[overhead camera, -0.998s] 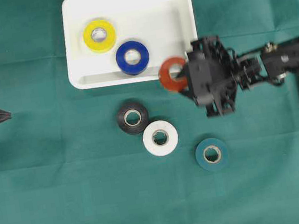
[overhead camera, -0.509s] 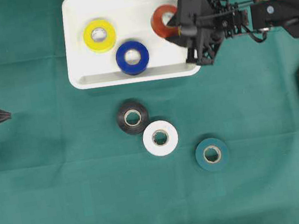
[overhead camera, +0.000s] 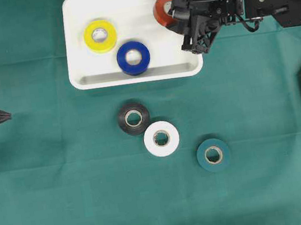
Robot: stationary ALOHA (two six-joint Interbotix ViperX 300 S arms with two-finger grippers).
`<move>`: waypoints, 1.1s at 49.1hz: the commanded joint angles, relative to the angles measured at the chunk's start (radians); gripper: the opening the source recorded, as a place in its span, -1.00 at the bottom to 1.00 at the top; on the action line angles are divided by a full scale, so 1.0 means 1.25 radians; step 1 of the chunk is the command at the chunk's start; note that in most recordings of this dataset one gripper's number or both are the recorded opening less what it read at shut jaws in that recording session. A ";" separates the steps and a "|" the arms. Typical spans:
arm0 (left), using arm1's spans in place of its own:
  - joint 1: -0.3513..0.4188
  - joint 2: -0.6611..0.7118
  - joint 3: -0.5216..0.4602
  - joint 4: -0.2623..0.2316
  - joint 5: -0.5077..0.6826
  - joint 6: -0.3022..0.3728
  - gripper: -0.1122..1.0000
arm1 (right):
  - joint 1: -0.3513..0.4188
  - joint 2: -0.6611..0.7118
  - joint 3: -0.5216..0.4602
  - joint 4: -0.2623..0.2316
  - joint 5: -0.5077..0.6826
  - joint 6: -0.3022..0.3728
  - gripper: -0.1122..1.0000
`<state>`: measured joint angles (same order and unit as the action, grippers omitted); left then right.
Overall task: Put the tape into the white case with the right arm.
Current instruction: 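Lift the red roll and carry it into the tray's upper right, then open the right gripper to release the red roll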
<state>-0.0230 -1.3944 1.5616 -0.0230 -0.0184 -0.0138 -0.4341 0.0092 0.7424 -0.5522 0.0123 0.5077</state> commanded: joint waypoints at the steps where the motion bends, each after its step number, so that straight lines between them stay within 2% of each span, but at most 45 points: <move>1: 0.002 0.011 -0.011 0.000 -0.004 0.000 -0.79 | 0.001 -0.010 -0.015 -0.001 -0.007 0.001 -0.47; 6: 0.002 0.011 -0.011 0.000 -0.004 0.000 -0.79 | 0.001 -0.010 -0.015 -0.001 -0.004 0.001 0.04; 8: 0.002 0.011 -0.011 0.000 -0.004 0.000 -0.79 | 0.001 -0.010 -0.015 -0.001 -0.004 0.001 0.13; 24: 0.002 0.011 -0.011 0.000 -0.004 0.000 -0.79 | 0.001 -0.017 -0.004 -0.001 -0.004 0.001 0.12; 31: 0.002 0.011 -0.011 0.000 -0.004 0.000 -0.79 | 0.001 -0.055 0.034 -0.001 0.007 0.001 0.12; 54: 0.002 0.010 -0.011 0.000 -0.004 0.000 -0.79 | 0.001 -0.356 0.317 -0.001 -0.026 0.001 0.12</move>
<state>-0.0230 -1.3944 1.5616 -0.0230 -0.0184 -0.0138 -0.4341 -0.3682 1.0968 -0.5522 0.0046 0.5077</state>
